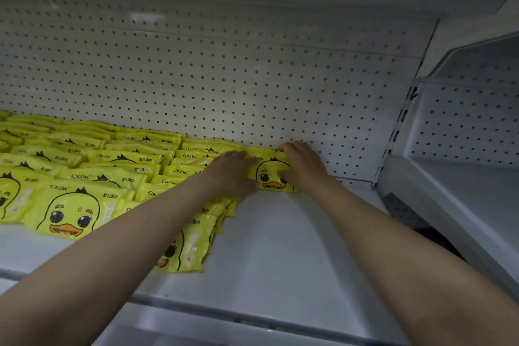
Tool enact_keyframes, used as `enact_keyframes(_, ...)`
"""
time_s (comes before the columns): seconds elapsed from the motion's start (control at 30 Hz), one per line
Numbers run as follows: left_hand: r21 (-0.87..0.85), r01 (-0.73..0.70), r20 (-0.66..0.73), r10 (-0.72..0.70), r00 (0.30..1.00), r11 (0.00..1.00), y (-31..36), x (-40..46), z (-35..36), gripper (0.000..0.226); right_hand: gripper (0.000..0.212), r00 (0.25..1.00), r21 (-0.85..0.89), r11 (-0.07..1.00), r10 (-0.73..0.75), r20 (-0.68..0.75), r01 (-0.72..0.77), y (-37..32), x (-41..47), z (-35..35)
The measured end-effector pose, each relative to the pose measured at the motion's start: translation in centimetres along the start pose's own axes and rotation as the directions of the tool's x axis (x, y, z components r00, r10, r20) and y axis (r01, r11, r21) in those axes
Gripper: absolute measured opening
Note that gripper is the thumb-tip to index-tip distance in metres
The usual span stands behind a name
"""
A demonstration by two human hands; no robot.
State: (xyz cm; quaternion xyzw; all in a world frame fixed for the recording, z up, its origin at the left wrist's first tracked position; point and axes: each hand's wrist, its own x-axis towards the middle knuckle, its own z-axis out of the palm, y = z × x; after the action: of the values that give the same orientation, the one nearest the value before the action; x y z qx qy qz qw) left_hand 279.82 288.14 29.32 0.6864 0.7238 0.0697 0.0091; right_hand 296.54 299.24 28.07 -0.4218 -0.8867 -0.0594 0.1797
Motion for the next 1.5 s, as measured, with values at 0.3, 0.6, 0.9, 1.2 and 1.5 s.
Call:
enact_keyframes(0.3, -0.191, 0.045, -0.167, -0.078, 0.983, 0.981, -2.6, -3.2, -2.6, 0.063, 0.058, 0.998, -0.018, 0.999, 0.032, 0.061, -0.031, -5.1, -0.2, -5.5)
enact_keyframes(0.6, -0.186, 0.195, -0.338, -0.249, 0.907, 0.963, -12.2, -17.8, -8.0, 0.059, 0.046, 0.982, 0.215, 0.958, -0.189, -0.032, 0.191, -21.8, -3.2, -10.8)
enact_keyframes(0.9, -0.207, 0.404, -0.446, -0.453, 0.772, 0.891, -23.8, -40.5, -10.0, 0.051, 0.046, 0.871, 0.339, 0.805, -0.477, -0.12, 0.487, -43.9, -10.6, -9.7)
enact_keyframes(1.2, -0.167, 0.545, -0.563, -0.533, 0.632, 0.822, -31.0, -58.5, -9.4, 0.054, 0.057, 0.774, 0.497, 0.63, -0.615, -0.15, 0.597, -60.8, -16.6, -6.7)
enact_keyframes(1.5, -0.072, 0.719, -0.567, -0.621, 0.541, 0.691, -42.3, -66.0, -6.6, 0.051, 0.054, 0.675, 0.49, 0.556, -0.732, -0.095, 0.671, -75.5, -14.3, -1.9)
